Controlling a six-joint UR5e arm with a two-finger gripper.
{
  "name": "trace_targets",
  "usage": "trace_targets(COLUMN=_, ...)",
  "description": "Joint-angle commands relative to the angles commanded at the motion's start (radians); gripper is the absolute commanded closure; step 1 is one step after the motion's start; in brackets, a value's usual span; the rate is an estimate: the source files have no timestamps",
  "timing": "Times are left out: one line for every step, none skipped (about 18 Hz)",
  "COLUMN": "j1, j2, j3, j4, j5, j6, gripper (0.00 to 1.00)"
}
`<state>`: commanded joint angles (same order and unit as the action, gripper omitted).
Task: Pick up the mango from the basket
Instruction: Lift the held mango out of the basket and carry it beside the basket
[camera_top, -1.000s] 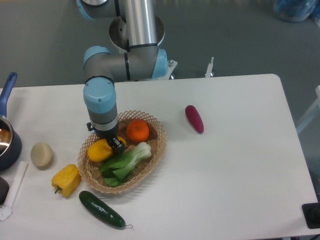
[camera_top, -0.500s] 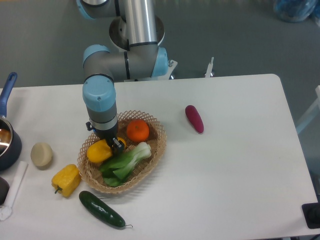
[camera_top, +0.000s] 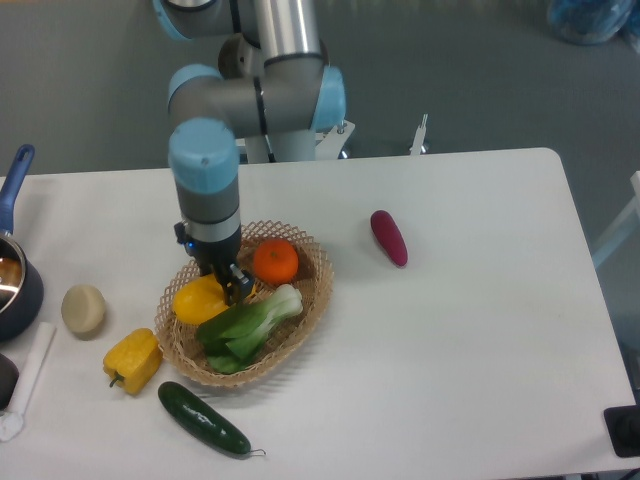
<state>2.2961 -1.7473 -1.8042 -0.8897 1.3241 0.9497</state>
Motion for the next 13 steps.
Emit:
trace_targets(j1=0.023, j2=0.002, j3=0.021, j4=0.002, j5=-0.006, j6=-0.011, gripper=0.67)
trace_targets(j1=0.051, j2=0.005, j3=0.04, j4=0.0, j5=-0.008, j6=-0.014, gripper=0.67)
trace_targets(j1=0.081, j2=0.009, j3=0.054, j4=0.002, j5=-0.008, j6=-0.014, gripper=0.67)
trace_targets(j1=0.109, j2=0.009, j3=0.069, j4=0.002, j5=-0.008, j6=-0.008, gripper=0.67)
trace_targets(j1=0.137, j2=0.009, j3=0.084, j4=0.002, j5=-0.008, j6=-0.002, gripper=0.67)
trace_targets(j1=0.167, j2=0.009, j3=0.101, j4=0.002, j5=-0.008, j6=0.007, gripper=0.67)
trace_targets(j1=0.196, j2=0.008, j3=0.12, j4=0.002, j5=-0.008, j6=0.029, gripper=0.67)
trace_targets(j1=0.221, j2=0.003, j3=0.14, j4=0.002, j5=-0.009, j6=0.058, gripper=0.67)
trace_targets(j1=0.247, j2=-0.001, j3=0.153, j4=0.0, j5=-0.011, j6=0.082, gripper=0.67)
trace_targets(j1=0.275, j2=-0.006, j3=0.157, j4=-0.003, j5=-0.013, j6=0.107, gripper=0.67)
trace_targets(j1=0.301, j2=-0.008, j3=0.155, j4=-0.005, j5=-0.013, j6=0.141, gripper=0.67)
trace_targets(j1=0.321, j2=-0.008, j3=0.155, j4=-0.009, j5=-0.016, j6=0.173, gripper=0.67)
trace_targets(j1=0.336, j2=-0.008, j3=0.157, j4=-0.012, j5=-0.026, j6=0.194, gripper=0.67)
